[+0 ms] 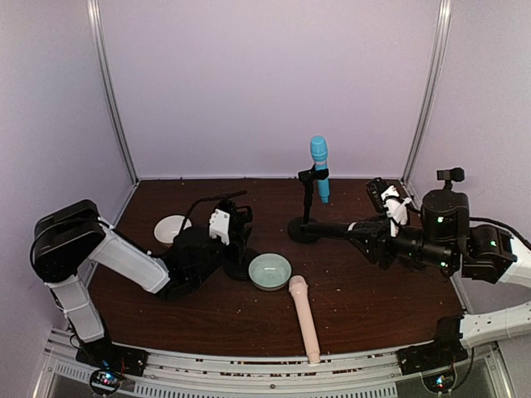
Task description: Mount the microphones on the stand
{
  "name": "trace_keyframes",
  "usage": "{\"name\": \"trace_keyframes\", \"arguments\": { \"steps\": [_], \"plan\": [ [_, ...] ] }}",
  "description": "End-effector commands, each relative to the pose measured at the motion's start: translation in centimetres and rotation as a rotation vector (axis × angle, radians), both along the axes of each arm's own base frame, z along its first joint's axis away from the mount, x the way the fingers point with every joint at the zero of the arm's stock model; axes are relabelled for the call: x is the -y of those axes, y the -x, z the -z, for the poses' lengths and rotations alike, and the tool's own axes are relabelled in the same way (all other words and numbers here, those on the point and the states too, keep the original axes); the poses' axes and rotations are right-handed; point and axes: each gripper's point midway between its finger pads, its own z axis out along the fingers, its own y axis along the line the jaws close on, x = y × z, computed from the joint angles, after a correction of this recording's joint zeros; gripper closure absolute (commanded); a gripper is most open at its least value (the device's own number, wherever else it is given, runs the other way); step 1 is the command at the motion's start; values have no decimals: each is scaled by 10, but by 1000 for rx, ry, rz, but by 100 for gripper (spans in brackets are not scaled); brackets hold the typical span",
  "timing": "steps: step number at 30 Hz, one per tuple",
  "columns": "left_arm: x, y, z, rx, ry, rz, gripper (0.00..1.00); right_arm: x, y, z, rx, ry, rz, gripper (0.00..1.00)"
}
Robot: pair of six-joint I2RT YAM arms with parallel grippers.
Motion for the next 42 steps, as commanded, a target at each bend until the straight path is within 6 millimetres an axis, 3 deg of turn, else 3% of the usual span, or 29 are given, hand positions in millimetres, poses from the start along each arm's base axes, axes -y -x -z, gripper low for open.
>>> {"name": "trace_keyframes", "arguments": {
  "steps": [1,4,11,17,25,29,36,42],
  "plan": [
    [4,1,-25,85,85,35,58,-7,-3,-21,18,-41,-7,100],
    [2,1,-27,94,88,30,58,-12,-5,-21,14,-36,-13,100],
    [3,2,-26,97,83,56,70,-25,-7,-19,4,-26,-37,100],
    [-8,10,-31,110,64,61,80,-27,-9,-31,37,-26,-47,100],
    [-16,44,-39,105,-5,205,86,-53,2,-43,53,-60,-183,100],
    [-21,67,-36,95,-38,293,100,-68,6,-51,31,-105,-234,100],
    [-23,109,-32,81,-28,480,100,-87,29,-76,28,-214,-396,100],
    [-31,115,-32,80,-40,482,100,-105,41,-78,-1,-242,-499,100]
  ]
}}
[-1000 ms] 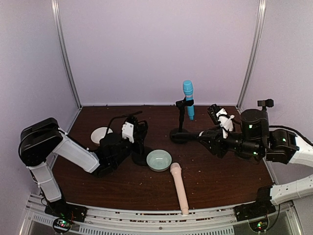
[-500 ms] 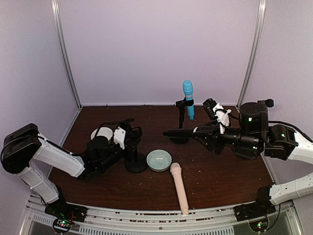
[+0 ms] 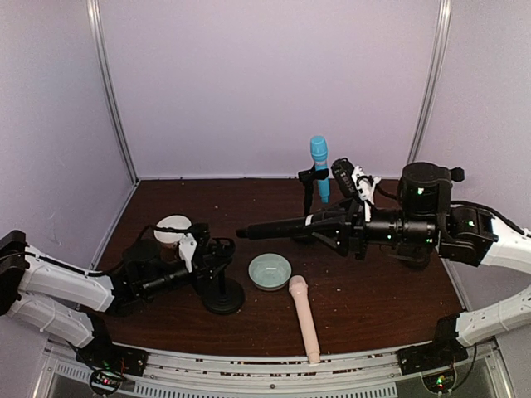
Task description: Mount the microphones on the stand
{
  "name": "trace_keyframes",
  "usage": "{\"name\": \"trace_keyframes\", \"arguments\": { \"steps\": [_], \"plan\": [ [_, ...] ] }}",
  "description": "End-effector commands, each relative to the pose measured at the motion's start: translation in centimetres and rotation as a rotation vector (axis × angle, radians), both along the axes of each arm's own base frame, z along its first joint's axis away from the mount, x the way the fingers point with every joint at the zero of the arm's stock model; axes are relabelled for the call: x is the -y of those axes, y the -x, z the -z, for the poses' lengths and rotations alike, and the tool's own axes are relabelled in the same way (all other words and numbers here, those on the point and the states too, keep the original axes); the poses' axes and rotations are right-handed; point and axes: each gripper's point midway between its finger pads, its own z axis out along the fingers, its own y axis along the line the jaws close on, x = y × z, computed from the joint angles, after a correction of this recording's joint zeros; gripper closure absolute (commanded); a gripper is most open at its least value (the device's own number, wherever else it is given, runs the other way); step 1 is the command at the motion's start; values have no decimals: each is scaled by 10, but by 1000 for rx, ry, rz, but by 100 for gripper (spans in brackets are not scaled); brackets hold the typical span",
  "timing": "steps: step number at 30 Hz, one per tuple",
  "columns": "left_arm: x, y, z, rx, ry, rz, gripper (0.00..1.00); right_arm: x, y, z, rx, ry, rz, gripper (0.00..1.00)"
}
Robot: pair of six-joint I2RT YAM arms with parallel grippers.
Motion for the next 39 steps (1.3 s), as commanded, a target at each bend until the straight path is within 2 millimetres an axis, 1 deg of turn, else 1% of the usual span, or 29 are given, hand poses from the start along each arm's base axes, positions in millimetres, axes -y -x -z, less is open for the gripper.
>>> {"name": "trace_keyframes", "arguments": {
  "steps": [1,4,7,12,21,26,29,32,34,36,37,39],
  "plan": [
    [-4,11,-5,30,16,39,100,-18,15,-28,2,-85,-114,100],
    [-7,11,-2,29,13,29,100,-27,20,-23,-1,-61,-138,100],
    [-8,11,-3,31,19,28,100,-32,20,-20,3,-47,-138,100],
    [-7,11,-1,31,25,29,100,-36,18,-15,15,-18,-121,100],
    [-4,13,2,33,25,47,100,-45,10,7,20,59,-92,100],
    [-4,13,2,38,22,54,100,-52,6,15,29,95,-86,100],
    [-5,13,3,39,19,48,100,-52,6,13,36,98,-86,100],
    [-5,12,3,38,17,41,100,-44,10,-4,52,48,-81,100],
    [-7,11,4,35,15,30,100,-31,11,-21,73,-8,-50,100],
    [-10,7,5,30,12,0,100,-15,9,-31,95,-43,0,100],
    [-12,6,6,24,8,-11,100,-8,7,-33,106,-50,28,100],
    [-13,6,6,25,10,-15,100,0,3,-31,116,-48,69,100]
  ]
}}
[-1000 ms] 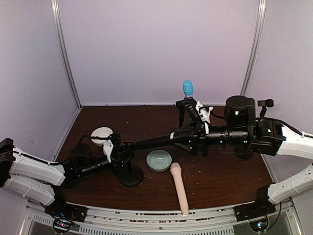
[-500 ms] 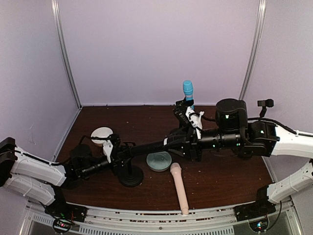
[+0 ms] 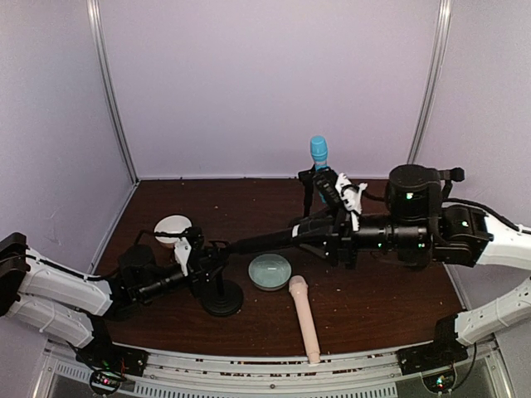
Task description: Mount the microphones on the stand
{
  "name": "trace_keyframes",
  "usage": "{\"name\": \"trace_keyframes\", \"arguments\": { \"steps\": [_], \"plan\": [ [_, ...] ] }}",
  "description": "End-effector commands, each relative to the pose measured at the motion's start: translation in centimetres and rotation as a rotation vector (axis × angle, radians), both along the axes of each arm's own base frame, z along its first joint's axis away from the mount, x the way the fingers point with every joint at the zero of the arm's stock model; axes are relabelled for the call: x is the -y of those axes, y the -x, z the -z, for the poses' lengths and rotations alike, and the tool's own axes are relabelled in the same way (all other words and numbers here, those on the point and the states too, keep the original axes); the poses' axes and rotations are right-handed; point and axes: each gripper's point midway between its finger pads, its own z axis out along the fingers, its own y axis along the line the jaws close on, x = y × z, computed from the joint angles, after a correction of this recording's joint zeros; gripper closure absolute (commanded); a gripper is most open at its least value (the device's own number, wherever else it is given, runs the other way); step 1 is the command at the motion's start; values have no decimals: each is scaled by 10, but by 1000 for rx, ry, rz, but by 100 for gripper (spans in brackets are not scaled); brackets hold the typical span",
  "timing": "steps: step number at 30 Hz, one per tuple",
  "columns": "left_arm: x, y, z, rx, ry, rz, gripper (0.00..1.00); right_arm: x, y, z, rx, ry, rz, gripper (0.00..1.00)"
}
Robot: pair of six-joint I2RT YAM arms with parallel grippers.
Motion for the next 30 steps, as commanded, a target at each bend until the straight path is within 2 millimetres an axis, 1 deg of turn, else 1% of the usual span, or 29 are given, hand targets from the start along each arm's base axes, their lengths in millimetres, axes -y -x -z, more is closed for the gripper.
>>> {"name": "trace_keyframes", "arguments": {
  "steps": [1,4,10,21,24,30],
  "plan": [
    [-5,0,2,5,-6,-18,100,26,-16,-33,80,-106,140,100],
    [-2,0,1,4,-6,-7,100,22,-15,-26,66,-107,127,100],
    [-1,-1,-1,3,0,-8,100,9,-12,-19,42,-105,89,100],
    [-3,-3,-1,-22,23,-24,100,-4,6,-11,28,-95,-6,100],
    [-3,-3,-2,-19,24,-26,100,-8,5,-6,24,-75,-5,100],
    [-2,-3,-3,-11,21,-24,100,-10,-2,1,31,-58,29,100]
  ]
}}
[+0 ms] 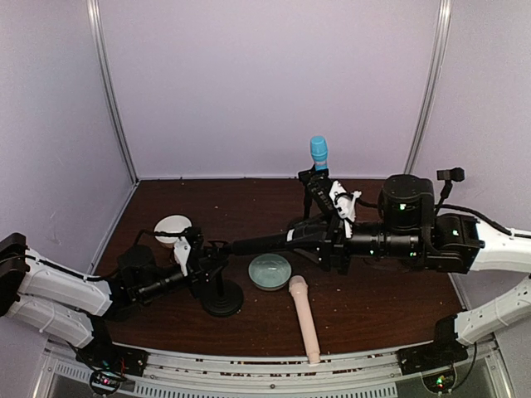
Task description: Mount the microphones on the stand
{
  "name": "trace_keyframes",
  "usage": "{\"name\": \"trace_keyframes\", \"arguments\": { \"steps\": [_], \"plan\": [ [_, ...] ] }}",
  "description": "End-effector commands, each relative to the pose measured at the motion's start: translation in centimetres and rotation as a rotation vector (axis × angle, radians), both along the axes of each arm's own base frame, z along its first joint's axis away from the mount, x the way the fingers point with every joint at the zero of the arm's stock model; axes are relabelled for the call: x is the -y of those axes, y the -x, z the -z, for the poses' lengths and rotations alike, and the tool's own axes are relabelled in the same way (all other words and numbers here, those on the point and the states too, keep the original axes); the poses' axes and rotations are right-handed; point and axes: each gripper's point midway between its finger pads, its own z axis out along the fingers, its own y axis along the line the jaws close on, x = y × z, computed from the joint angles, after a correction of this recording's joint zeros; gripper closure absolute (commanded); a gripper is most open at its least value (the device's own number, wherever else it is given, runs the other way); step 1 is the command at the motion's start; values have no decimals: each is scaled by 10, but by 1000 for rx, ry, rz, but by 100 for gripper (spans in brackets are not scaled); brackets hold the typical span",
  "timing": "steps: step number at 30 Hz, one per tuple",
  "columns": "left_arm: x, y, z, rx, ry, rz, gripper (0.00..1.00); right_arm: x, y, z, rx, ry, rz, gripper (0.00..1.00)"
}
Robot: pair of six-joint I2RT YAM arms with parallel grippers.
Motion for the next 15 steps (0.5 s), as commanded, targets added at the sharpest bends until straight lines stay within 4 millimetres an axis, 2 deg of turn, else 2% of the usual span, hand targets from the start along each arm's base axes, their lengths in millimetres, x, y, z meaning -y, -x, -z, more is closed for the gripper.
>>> {"name": "trace_keyframes", "arguments": {
  "steps": [1,6,15],
  "plan": [
    [0,-2,-3,7,9,-9,100,-3,-5,-7,19,-30,27,100],
    [3,-1,-4,9,12,2,100,-10,-7,-3,16,-28,17,100],
    [5,1,-3,3,12,21,100,-27,-7,29,68,110,2,100]
  ]
}}
